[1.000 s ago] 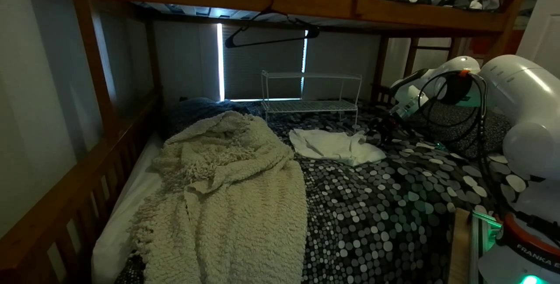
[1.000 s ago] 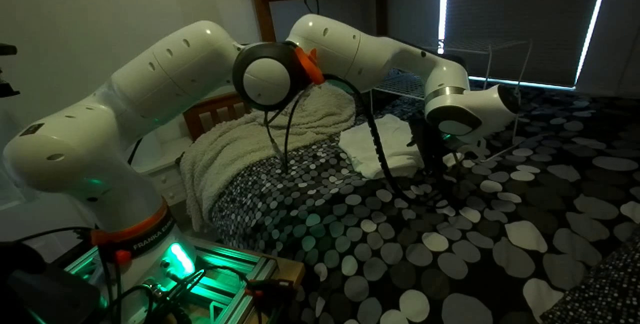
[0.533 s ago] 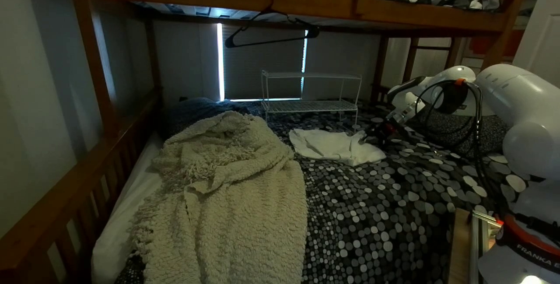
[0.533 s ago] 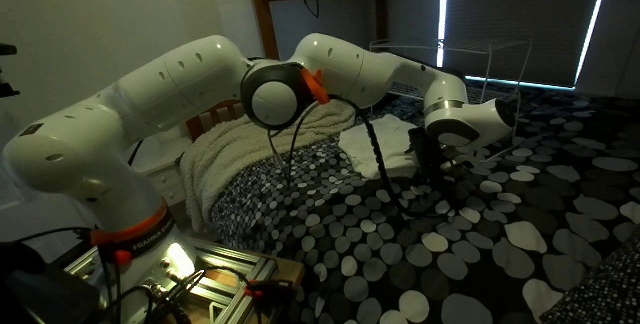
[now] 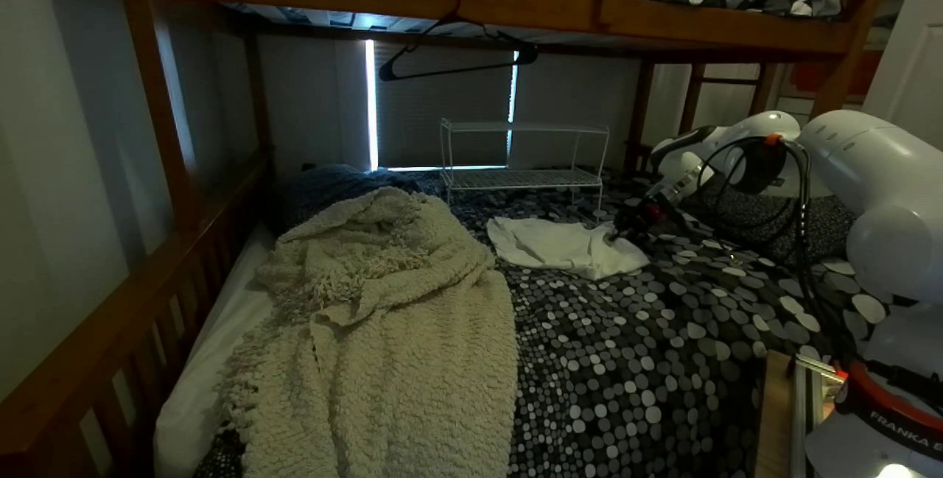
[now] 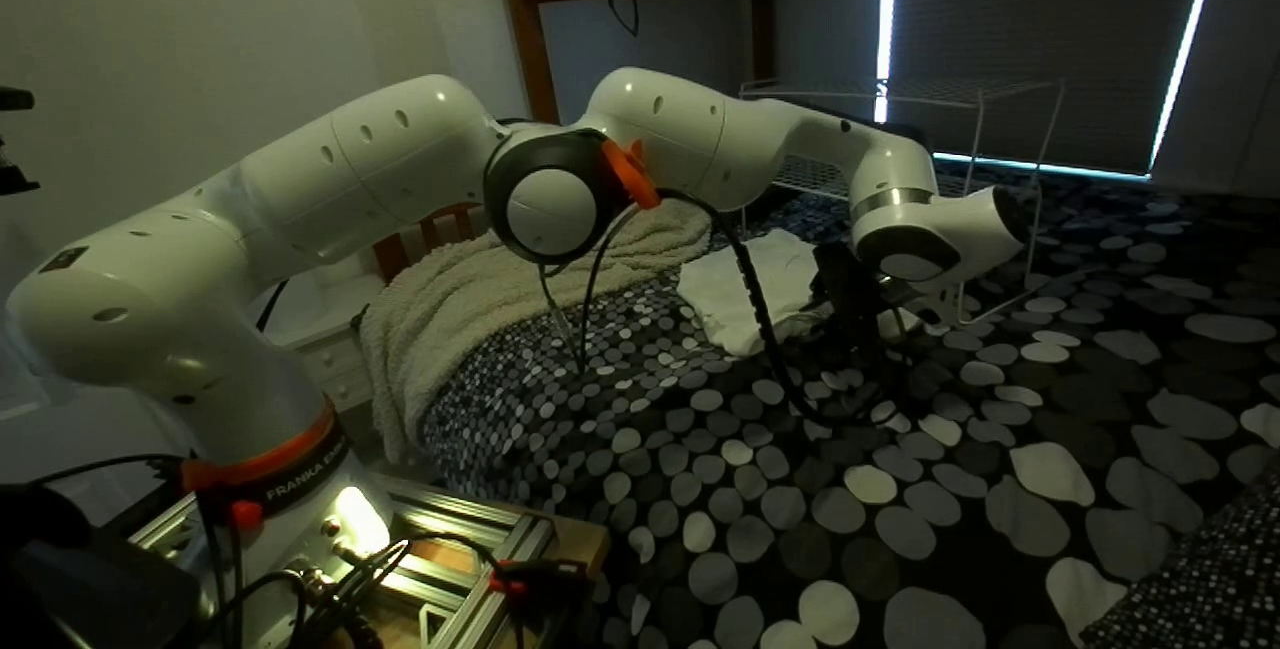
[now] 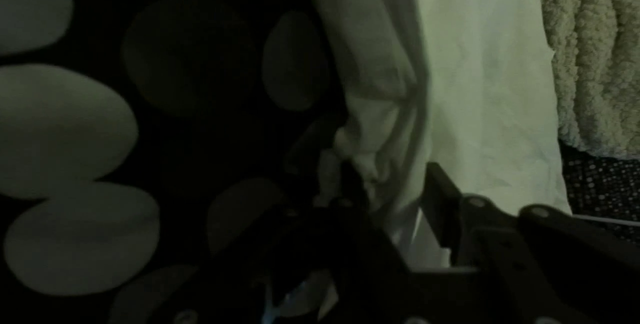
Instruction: Pull the white towel to the right of the bed, fold the white towel in half from right to left
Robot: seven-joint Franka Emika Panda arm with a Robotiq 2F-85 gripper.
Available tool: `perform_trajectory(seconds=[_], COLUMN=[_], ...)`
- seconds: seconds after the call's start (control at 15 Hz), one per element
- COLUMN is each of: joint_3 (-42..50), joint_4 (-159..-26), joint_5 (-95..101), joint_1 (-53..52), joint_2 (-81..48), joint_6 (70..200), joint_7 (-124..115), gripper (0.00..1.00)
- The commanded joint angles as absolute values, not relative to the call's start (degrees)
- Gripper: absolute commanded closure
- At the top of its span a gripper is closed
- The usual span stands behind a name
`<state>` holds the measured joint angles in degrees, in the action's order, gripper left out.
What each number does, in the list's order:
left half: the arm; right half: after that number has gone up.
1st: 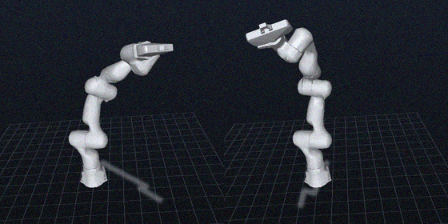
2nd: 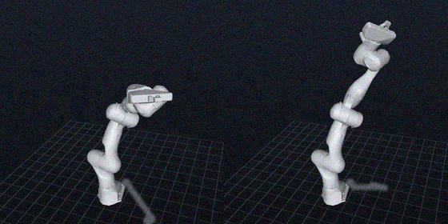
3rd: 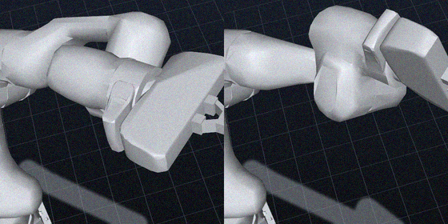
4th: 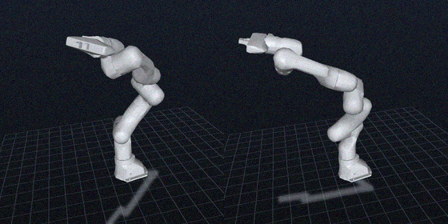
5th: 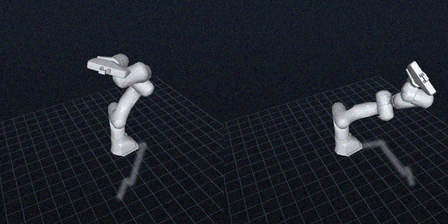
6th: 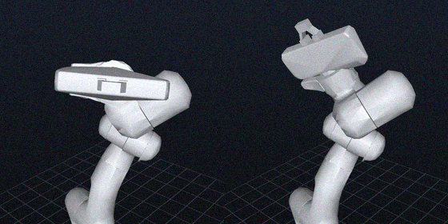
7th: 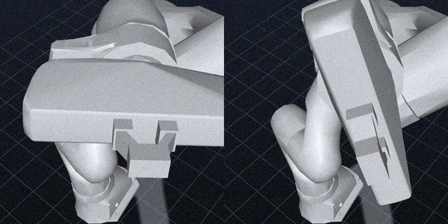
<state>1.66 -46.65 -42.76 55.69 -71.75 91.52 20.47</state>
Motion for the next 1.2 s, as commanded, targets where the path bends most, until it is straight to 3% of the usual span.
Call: perform_trajectory(seconds=[0.0, 0.13, 1.13], joint_3=[1.4, 1.7, 11.7], joint_4=[-42.7, -42.0, -34.6], joint_5=[-42.5, -42.1, -30.9], joint_1=[56.0, 55.9, 61.4], joint_2=[-73.5, -73.4, -70.5], joint_6=[88.8, 88.1, 75.3], joint_7=[18.9, 19.2, 21.2], gripper=[0.96, 1.0, 0.99])
